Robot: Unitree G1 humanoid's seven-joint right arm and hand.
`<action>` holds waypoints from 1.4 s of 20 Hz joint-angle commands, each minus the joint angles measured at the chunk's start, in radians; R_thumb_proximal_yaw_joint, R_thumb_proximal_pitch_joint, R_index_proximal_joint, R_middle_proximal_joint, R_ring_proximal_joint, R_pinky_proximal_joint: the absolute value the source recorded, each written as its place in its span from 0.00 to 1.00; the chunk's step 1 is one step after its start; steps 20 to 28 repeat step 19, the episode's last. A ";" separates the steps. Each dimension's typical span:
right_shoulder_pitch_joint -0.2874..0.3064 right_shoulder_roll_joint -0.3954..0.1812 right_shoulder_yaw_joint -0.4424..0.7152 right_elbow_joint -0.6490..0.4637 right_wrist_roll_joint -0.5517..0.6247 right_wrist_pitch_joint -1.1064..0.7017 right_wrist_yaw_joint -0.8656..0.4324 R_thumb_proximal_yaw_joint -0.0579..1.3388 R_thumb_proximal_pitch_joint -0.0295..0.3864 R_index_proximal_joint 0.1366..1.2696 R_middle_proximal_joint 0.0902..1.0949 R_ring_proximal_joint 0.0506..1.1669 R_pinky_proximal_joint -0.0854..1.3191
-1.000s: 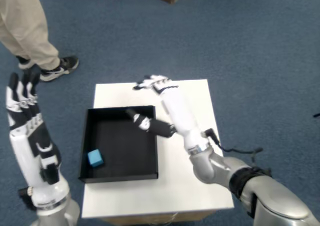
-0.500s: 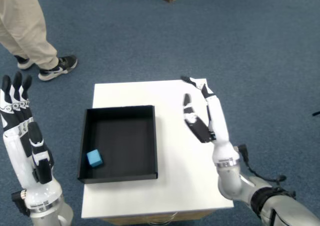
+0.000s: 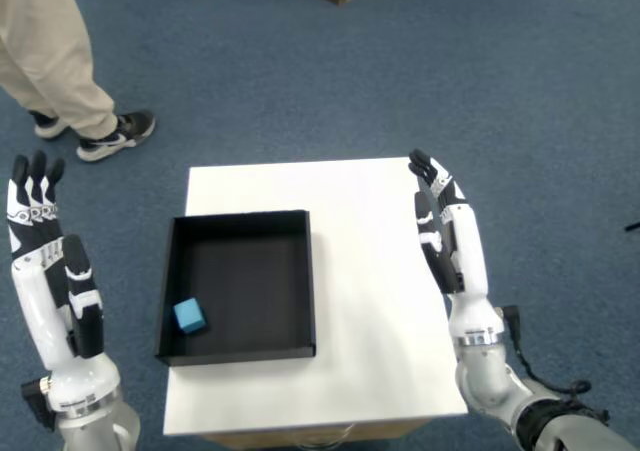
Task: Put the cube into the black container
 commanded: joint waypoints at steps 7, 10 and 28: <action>0.000 -0.014 -0.054 -0.031 0.247 -0.036 0.222 0.02 0.44 0.07 0.12 0.17 0.14; 0.013 -0.011 -0.072 -0.051 0.321 -0.041 0.301 0.02 0.42 0.07 0.12 0.17 0.14; 0.036 -0.004 -0.116 -0.070 0.480 -0.030 0.485 0.01 0.39 0.08 0.14 0.18 0.13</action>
